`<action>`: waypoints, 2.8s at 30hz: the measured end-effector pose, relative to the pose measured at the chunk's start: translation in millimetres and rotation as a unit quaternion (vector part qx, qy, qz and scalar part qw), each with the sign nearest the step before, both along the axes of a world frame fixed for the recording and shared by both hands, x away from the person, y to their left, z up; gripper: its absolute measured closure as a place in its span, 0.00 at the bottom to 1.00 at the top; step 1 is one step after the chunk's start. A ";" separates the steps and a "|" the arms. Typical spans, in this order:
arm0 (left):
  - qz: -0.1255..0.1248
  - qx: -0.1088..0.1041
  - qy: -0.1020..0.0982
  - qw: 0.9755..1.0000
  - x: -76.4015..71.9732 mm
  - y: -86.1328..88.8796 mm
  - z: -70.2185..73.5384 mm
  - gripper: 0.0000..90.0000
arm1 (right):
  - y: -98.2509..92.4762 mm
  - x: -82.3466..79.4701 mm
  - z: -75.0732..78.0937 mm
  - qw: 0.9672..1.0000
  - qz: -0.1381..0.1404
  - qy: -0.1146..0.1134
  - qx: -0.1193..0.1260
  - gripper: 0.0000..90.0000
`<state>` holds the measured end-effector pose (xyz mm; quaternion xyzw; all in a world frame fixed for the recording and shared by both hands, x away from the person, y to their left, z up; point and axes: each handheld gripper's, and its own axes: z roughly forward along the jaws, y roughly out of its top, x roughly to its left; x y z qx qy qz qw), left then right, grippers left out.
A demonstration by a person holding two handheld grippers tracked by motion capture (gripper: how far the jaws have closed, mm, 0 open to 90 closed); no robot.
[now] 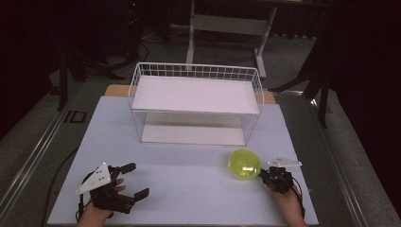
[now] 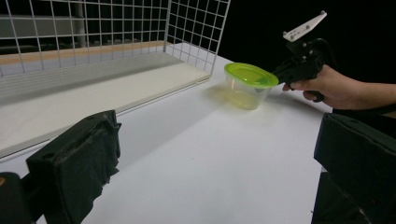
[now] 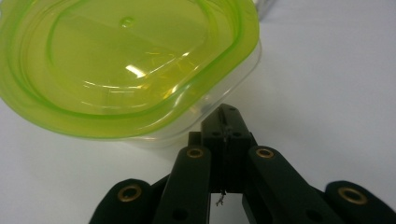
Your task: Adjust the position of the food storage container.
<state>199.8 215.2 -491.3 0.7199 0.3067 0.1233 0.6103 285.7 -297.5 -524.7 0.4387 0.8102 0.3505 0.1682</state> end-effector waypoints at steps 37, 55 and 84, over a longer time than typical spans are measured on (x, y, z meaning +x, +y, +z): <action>-0.003 0.003 0.000 1.000 -1.5 -1.6 0.1 0.01 | 83.0 21.3 -1.1 0.998 0.069 0.006 -0.007 1.00; -0.006 0.010 -0.005 1.000 -3.1 -3.0 -0.5 0.01 | 132.1 38.0 -5.7 0.994 0.107 0.005 -0.006 1.00; 0.011 0.015 -0.008 1.000 -2.5 -0.5 -1.6 0.01 | 125.3 26.0 7.4 0.994 0.113 -0.010 0.007 0.88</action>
